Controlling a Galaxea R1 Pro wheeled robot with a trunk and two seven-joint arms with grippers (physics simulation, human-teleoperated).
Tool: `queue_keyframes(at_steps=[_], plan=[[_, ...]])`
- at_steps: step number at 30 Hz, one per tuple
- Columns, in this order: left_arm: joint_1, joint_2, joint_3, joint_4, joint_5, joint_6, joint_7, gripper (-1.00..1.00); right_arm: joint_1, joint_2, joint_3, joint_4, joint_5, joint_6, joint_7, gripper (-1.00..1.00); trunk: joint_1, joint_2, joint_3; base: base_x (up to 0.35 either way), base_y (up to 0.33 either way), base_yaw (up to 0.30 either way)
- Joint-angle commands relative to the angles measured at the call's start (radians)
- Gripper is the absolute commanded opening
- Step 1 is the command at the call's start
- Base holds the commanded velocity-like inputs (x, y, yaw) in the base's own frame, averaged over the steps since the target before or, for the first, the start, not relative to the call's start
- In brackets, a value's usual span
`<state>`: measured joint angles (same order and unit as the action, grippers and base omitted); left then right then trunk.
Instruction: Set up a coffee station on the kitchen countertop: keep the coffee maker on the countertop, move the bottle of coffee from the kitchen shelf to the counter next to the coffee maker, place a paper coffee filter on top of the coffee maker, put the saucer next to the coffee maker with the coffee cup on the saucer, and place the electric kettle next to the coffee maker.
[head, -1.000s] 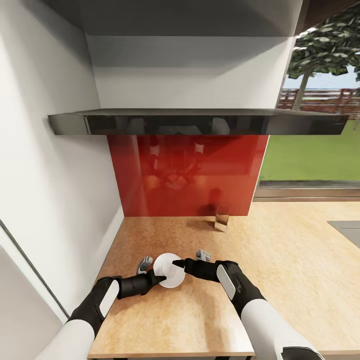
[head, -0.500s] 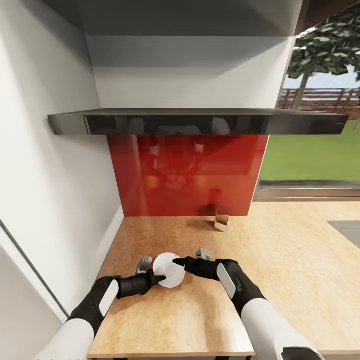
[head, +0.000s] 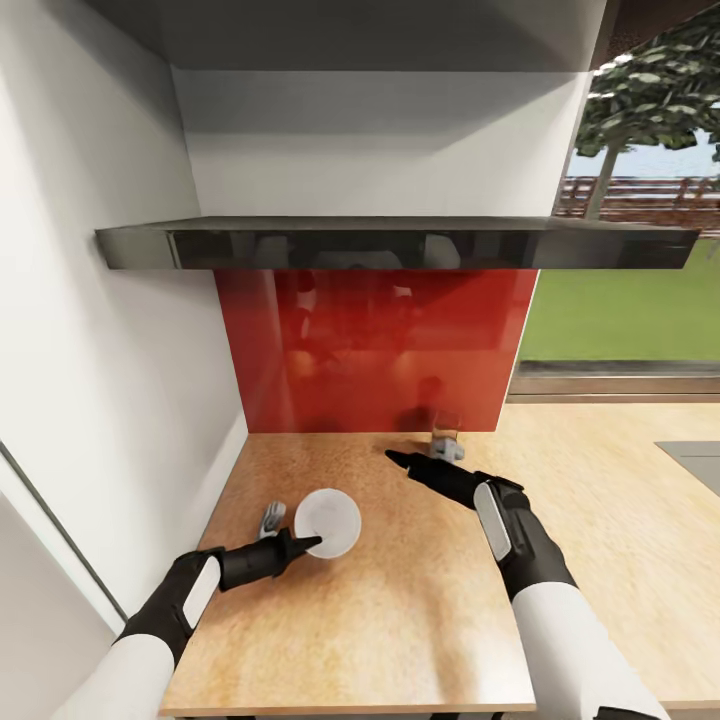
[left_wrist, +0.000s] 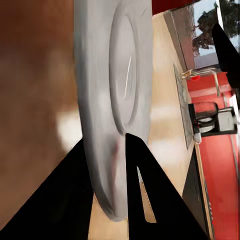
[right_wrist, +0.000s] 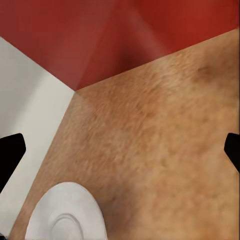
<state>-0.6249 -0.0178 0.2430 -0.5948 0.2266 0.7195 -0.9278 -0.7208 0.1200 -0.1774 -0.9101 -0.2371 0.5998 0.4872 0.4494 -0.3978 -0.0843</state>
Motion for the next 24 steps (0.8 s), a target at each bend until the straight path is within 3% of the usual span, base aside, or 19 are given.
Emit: queue_keyframes(at_steps=[1, 7, 11, 13, 16, 24], plan=[[-0.001, -0.001, 0.004, -0.001, -0.002, 0.003, -0.010, -1.00, -0.001, 0.001, -0.005, -0.003, -0.004, 0.008, 0.002, 1.00, 0.001, -0.002, -0.002, 0.000, 0.000, 0.000], [0.001, -0.003, -0.002, -0.023, -0.002, -0.001, -0.035, -1.00, -0.001, 0.000, -0.007, -0.014, 0.000, 0.008, 0.000, 1.00, 0.001, -0.002, -0.002, -0.027, -0.029, 0.000], [0.003, -0.002, -0.001, -0.029, -0.002, -0.001, -0.049, -1.00, -0.001, -0.001, -0.008, -0.076, 0.000, 0.009, -0.001, 1.00, 0.001, -0.002, -0.002, -0.184, -0.158, 0.000], [0.002, -0.002, -0.001, -0.034, -0.002, -0.002, -0.059, -1.00, -0.001, -0.008, -0.009, -0.095, 0.000, 0.010, -0.001, 1.00, 0.001, -0.002, -0.002, -0.219, -0.183, 0.000], [0.004, -0.003, -0.003, -0.062, -0.006, -0.009, -0.074, -1.00, -0.001, -0.043, -0.009, -0.116, -0.003, 0.009, -0.001, 1.00, 0.001, -0.002, -0.002, -0.235, -0.188, 0.000], [0.007, -0.005, -0.005, -0.072, -0.004, -0.021, -0.086, -1.00, 0.000, -0.051, -0.008, -0.121, -0.004, 0.009, -0.001, 1.00, 0.001, -0.002, -0.002, -0.255, -0.190, 0.000]])
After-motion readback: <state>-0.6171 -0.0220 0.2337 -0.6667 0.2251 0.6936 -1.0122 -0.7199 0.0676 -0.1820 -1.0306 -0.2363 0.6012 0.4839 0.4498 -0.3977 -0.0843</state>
